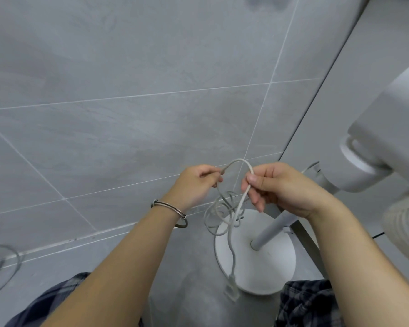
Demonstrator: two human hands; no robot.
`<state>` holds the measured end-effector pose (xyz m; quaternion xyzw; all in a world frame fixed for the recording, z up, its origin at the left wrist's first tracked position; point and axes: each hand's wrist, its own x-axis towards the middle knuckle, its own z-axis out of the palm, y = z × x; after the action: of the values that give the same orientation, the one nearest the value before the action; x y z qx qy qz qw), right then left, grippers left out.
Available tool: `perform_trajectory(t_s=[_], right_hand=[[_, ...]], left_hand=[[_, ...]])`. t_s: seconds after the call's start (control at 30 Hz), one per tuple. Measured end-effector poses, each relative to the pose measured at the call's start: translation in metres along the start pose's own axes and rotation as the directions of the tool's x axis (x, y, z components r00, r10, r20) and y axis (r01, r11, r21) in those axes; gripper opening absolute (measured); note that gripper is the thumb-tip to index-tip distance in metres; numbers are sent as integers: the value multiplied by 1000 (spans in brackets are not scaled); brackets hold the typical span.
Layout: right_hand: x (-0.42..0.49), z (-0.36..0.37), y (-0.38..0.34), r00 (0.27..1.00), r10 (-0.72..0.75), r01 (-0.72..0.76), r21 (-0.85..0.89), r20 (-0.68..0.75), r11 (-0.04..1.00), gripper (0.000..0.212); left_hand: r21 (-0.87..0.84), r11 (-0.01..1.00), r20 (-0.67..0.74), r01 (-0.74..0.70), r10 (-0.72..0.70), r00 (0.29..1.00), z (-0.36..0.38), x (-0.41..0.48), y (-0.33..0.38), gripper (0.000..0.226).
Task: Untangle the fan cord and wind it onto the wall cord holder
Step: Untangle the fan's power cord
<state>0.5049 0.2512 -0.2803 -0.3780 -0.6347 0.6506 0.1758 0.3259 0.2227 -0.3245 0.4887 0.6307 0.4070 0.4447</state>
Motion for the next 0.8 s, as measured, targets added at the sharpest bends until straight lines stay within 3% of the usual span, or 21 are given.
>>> perform_trajectory(t_s=[0.2, 0.27, 0.4, 0.57, 0.63, 0.7, 0.73, 0.8], right_hand=[[6, 2, 2, 989, -82, 100, 147, -127, 984, 29], [8, 2, 3, 980, -98, 132, 199, -175, 971, 30], [12, -1, 7, 957, -84, 162, 271, -278, 949, 28], [15, -2, 9, 929, -64, 152, 219, -365, 964, 34], [17, -4, 11, 882, -44, 78, 53, -469, 996, 38], [19, -8, 18, 795, -128, -79, -311, -593, 947, 30], [20, -10, 23, 771, -212, -193, -538, -600, 821, 25], [21, -11, 33, 830, -276, -346, -834, -486, 430, 35]], left_hand=[[-80, 997, 292, 4, 20, 956, -5, -9, 4, 42], [-80, 996, 368, -38, 65, 927, -6, -13, 7, 38], [23, 992, 354, -124, 108, 929, -6, -12, 4, 14], [-53, 985, 160, -164, 171, 972, -3, -6, 0, 29], [-101, 980, 96, -173, 182, 978, -3, -5, 0, 30], [-135, 975, 57, -177, 186, 981, -3, -4, 0, 31], [-147, 973, 44, -180, 188, 981, -3, -3, -1, 31], [-158, 969, 14, -189, 193, 981, -3, -3, -1, 31]])
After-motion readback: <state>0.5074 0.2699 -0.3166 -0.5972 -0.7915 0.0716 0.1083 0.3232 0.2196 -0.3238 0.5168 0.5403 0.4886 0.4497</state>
